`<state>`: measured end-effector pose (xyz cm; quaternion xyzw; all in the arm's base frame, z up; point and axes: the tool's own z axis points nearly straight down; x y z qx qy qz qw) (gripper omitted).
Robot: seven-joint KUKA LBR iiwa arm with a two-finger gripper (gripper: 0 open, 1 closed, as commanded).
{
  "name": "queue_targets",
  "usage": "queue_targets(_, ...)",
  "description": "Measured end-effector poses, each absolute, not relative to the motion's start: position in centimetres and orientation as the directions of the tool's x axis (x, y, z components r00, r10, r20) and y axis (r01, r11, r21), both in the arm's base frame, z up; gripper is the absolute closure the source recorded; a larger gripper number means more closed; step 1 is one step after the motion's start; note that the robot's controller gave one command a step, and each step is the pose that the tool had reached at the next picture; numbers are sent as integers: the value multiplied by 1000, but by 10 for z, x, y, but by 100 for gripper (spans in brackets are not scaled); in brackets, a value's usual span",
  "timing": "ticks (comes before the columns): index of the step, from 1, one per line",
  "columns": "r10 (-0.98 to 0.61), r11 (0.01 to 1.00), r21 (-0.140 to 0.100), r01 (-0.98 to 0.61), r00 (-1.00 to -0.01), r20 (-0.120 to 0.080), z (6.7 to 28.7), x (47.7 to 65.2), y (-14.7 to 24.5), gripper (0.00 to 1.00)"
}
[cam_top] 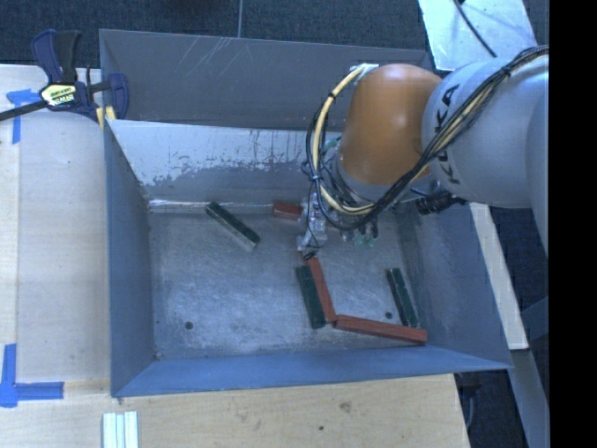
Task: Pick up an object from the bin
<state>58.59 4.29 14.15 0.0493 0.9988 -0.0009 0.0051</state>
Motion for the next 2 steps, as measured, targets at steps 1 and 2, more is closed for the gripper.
queue_targets(1, 96, 995, 0, 96, -995, -4, 137, 585, 46, 0)
queue_targets(2, -423, 906, -2, -423, -906, -4, 103, 600, 5, 0)
